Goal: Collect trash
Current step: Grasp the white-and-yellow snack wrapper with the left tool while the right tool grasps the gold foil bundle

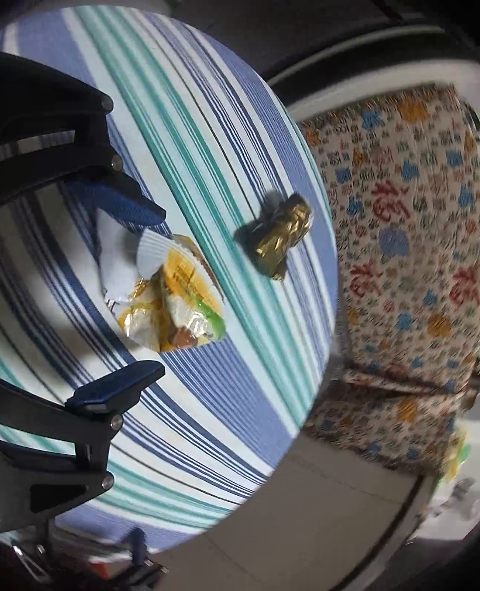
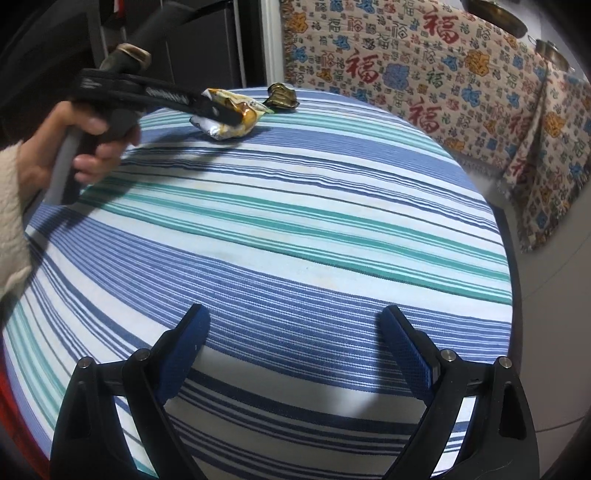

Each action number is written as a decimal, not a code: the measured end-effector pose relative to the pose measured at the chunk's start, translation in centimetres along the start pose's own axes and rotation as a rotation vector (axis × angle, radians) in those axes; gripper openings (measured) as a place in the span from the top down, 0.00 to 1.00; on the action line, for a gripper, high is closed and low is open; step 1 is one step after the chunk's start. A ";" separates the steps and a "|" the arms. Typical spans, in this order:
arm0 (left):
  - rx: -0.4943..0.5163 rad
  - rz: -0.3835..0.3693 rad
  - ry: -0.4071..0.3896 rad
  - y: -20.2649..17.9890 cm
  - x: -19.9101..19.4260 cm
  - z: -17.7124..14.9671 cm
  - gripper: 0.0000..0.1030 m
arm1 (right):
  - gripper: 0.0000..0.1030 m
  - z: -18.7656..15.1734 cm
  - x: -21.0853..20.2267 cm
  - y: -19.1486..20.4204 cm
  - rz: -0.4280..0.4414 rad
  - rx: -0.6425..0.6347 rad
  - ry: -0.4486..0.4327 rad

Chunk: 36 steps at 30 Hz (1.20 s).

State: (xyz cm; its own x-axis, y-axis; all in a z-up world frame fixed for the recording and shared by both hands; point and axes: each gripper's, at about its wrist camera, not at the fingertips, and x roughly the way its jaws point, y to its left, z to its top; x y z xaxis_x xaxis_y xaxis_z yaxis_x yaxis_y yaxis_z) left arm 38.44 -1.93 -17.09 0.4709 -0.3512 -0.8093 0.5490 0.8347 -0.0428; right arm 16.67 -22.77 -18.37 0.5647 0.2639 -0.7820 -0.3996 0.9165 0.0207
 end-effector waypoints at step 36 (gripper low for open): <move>-0.402 0.158 -0.062 2.3 -6.7 -8.4 0.74 | 0.66 24.4 18.6 -4.0 0.024 0.015 0.075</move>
State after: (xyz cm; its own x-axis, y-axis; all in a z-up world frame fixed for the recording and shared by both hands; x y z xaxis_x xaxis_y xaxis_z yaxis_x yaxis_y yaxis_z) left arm 30.73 5.96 -16.69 0.5750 -0.2202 -0.7880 0.1601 0.9748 -0.1556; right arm 46.42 -14.22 -17.82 0.4993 0.2627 -0.8256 -0.4012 0.9147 0.0484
